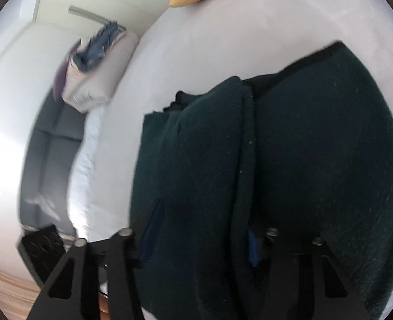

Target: Fold small clothes

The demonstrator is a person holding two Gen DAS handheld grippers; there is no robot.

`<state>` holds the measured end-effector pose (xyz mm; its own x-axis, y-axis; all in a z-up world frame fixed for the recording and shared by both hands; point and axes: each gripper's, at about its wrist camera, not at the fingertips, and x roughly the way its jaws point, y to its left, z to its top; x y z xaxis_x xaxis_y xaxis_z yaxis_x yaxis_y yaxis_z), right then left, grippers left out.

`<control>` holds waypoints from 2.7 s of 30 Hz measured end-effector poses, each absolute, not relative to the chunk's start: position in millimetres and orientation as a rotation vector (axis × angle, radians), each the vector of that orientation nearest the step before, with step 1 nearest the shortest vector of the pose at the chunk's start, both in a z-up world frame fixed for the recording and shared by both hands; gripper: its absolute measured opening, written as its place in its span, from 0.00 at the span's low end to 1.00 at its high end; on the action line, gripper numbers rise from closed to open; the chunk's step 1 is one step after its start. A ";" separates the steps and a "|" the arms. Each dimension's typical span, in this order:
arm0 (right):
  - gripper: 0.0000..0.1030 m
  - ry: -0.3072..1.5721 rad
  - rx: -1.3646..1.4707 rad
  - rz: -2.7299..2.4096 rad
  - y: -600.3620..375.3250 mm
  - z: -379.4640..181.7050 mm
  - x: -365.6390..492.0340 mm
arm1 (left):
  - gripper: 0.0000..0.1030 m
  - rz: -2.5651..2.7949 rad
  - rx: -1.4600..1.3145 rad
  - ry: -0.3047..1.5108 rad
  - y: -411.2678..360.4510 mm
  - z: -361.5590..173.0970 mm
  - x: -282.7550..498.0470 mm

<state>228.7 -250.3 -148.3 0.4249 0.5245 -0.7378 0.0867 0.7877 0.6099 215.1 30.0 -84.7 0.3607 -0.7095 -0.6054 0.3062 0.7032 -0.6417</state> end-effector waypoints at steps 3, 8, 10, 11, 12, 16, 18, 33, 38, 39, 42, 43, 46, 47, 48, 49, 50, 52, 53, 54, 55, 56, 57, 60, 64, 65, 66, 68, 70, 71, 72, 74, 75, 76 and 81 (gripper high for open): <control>0.18 1.090 0.595 0.279 -258.8 -144.4 222.8 | 0.71 -0.684 -0.450 1.014 35.1 -88.1 213.7; 0.15 0.995 0.537 0.238 -272.3 -126.8 204.7 | 0.71 -0.689 -0.433 1.023 17.5 -91.9 213.9; 0.14 0.957 0.564 0.220 -280.8 -120.2 201.8 | 0.71 -0.704 -0.428 1.015 14.8 -88.8 211.1; 0.14 0.945 0.574 0.213 -287.1 -119.0 199.0 | 0.71 -0.711 -0.412 1.008 10.0 -86.0 209.4; 0.14 0.930 0.582 0.201 -295.4 -117.2 195.2 | 0.71 -0.715 -0.399 1.001 7.2 -82.6 207.4; 0.14 0.912 0.590 0.175 -318.3 -118.5 181.2 | 0.71 -0.727 -0.372 0.983 -11.9 -71.8 208.1; 0.14 0.882 0.592 0.167 -325.8 -114.6 173.1 | 0.71 -0.738 -0.366 0.980 -16.9 -68.9 205.8; 0.14 0.894 0.622 0.110 -347.3 -127.4 164.9 | 0.72 -0.708 -0.340 0.932 -13.1 -60.7 207.5; 0.15 0.958 0.631 0.136 -354.4 -149.9 170.0 | 0.72 -0.684 -0.335 0.987 -9.0 -74.7 214.5; 0.15 0.950 0.618 0.132 -354.3 -150.3 169.2 | 0.72 -0.682 -0.339 0.997 -9.3 -78.1 215.2; 0.24 0.934 0.598 0.125 -351.0 -144.4 167.4 | 0.72 -0.670 -0.361 1.013 -11.1 -87.1 217.0; 0.34 0.939 0.601 0.125 -349.7 -144.0 167.8 | 0.72 -0.666 -0.369 1.021 -6.8 -91.6 216.2; 0.50 0.925 0.645 0.142 -349.6 -140.6 165.2 | 0.72 -0.665 -0.383 1.032 -4.1 -92.6 220.9; 0.53 0.908 0.649 0.132 -351.0 -137.0 162.2 | 0.72 -0.665 -0.381 1.032 -5.3 -94.3 224.0; 0.55 0.886 0.652 0.108 -354.0 -132.5 158.4 | 0.72 -0.668 -0.374 1.037 -6.4 -94.8 225.1; 0.58 0.861 0.669 0.098 -358.5 -128.5 154.8 | 0.72 -0.671 -0.370 1.041 -8.7 -96.1 226.6; 0.59 0.840 0.690 0.094 -362.9 -126.3 151.9 | 0.72 -0.679 -0.358 1.049 -12.3 -98.7 226.5; 0.62 0.819 0.717 0.067 -370.1 -124.0 149.8 | 0.72 -0.687 -0.328 1.077 -22.0 -102.6 226.5; 0.64 0.827 0.717 0.062 -370.9 -124.7 151.7 | 0.72 -0.688 -0.304 1.097 -28.5 -107.2 224.5; 0.64 0.849 0.712 0.067 -370.0 -127.8 155.4 | 0.72 -0.689 -0.289 1.112 -32.9 -111.8 223.9; 0.64 0.880 0.708 0.080 -367.4 -132.6 159.8 | 0.72 -0.692 -0.273 1.130 -37.6 -117.4 222.8; 0.64 0.916 0.705 0.097 -363.5 -139.1 164.6 | 0.72 -0.693 -0.257 1.147 -41.9 -123.0 222.0; 0.64 0.954 0.701 0.108 -358.8 -147.5 168.8 | 0.72 -0.690 -0.241 1.143 -44.4 -127.6 221.3; 0.62 0.950 0.649 0.099 -353.7 -153.3 167.9 | 0.72 -0.706 -0.219 1.118 -45.3 -134.1 220.3; 0.57 0.958 0.657 0.104 -361.9 -151.3 163.5 | 0.72 -0.715 -0.210 1.127 -41.5 -128.6 219.6; 0.57 0.959 0.671 0.117 -364.9 -150.2 162.7 | 0.72 -0.713 -0.260 1.131 -34.9 -123.7 223.5; 0.58 0.961 0.684 0.128 -367.1 -151.3 161.8 | 0.72 -0.706 -0.318 1.102 -25.7 -115.3 229.5; 0.58 0.968 0.744 0.165 -370.5 -155.5 163.7 | 0.72 -0.663 -0.391 1.027 -10.0 -100.2 244.5; 0.58 0.954 0.818 0.217 -372.8 -159.4 167.8 | 0.82 -0.645 -0.437 1.034 -6.9 -98.9 264.5; 0.58 0.949 0.846 0.242 -372.9 -162.0 170.5 | 0.82 -0.666 -0.463 1.059 -10.1 -102.5 278.2; 0.58 0.951 0.870 0.262 -372.8 -166.6 174.6 | 0.82 -0.683 -0.466 1.114 -17.5 -110.7 293.0; 0.54 0.957 0.872 0.262 -369.2 -170.9 179.8 | 0.82 -0.675 -0.471 1.250 -32.4 -135.4 314.3; 0.54 0.962 0.864 0.265 -367.6 -171.7 181.4 | 0.82 -0.678 -0.501 1.274 -35.8 -144.2 319.8; 0.51 0.976 0.844 0.267 -365.4 -171.9 183.3 | 0.82 -0.673 -0.524 1.261 -37.6 -146.9 324.2; 0.34 1.010 0.691 0.222 -346.6 -160.6 181.6 | 0.46 -0.672 -0.492 1.268 -52.9 -145.6 318.2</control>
<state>181.6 -346.6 -160.6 0.5307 0.4755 -0.7016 0.1374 0.7686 0.6248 318.2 -52.9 -145.6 0.1537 -0.6988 -0.6986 0.1853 0.7149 -0.6742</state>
